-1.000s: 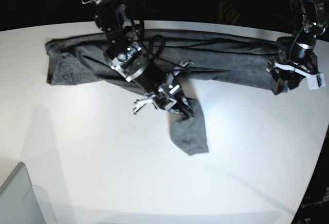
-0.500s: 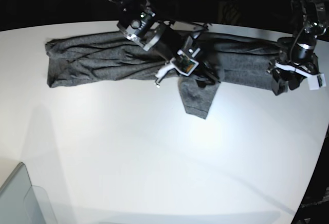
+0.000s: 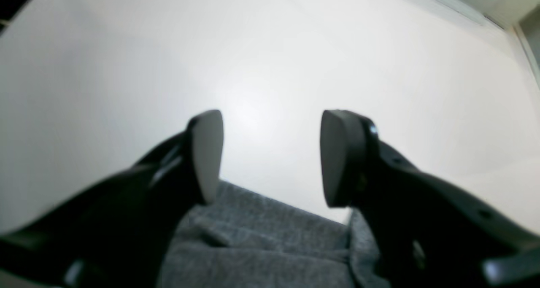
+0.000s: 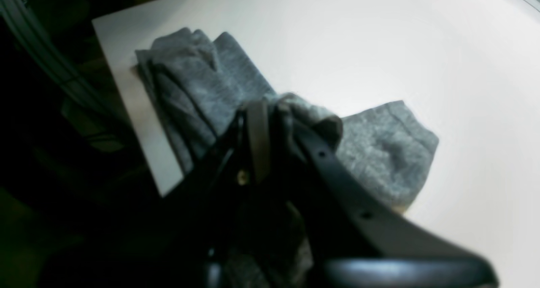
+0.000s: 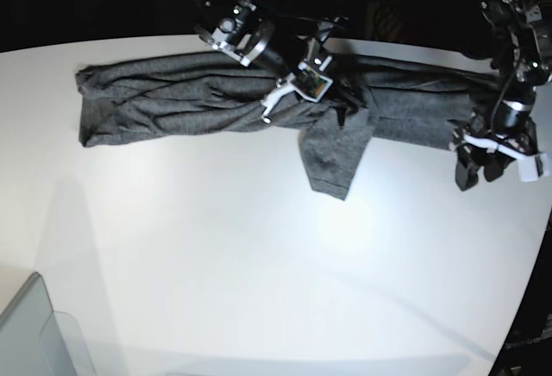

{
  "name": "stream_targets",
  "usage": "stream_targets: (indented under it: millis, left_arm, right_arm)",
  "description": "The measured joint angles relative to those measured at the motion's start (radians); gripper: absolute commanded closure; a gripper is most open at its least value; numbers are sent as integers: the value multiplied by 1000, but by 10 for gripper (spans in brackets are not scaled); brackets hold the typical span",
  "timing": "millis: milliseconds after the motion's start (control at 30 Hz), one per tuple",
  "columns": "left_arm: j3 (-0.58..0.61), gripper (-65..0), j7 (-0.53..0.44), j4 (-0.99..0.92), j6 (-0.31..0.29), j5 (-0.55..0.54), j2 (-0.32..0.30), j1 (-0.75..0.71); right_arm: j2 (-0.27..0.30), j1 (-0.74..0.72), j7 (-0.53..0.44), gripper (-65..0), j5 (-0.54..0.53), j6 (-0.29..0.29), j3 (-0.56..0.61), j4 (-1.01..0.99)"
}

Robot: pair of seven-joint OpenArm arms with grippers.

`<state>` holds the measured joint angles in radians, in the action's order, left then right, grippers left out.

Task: Layout the t-shirt on the table in an organized manner, then fold the t-shirt properly
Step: 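Lift the sleeve with the right gripper and lay it across the folded body, then grasp the sleeve end with the left gripper and tuck it onto the fold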

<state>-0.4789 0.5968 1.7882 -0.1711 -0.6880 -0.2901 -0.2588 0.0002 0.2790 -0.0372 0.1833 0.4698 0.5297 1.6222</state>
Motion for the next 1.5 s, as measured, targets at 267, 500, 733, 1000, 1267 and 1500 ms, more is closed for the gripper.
stream_targets:
  millis: [267,500,733,1000,1267,1500]
  left_arm:
    - [4,-357,86,-45,-3,6,39,150]
    - [107,-358,114,-133,2,13,40,211]
    - [202,-358,109,-137,3,13,49,243]
    - [316,-469,109,-161,2,13,90,244]
    - [429,-650,106,-266,2,13,80,269]
    - [482,-650,105,-363,8,116,112,325]
  right_arm:
    - [0,18,-2,0,-2,0,8,-8]
    - [14,18,44,-163,-3,0,8,-31]
    - [22,18,54,-317,-3,0,3,-22]
    - [54,43,60,-340,-4,0,-5,27]
    - [99,71,60,-337,-4,0,-55,56]
    - [97,86,55,-337,-4,0,-95,59]
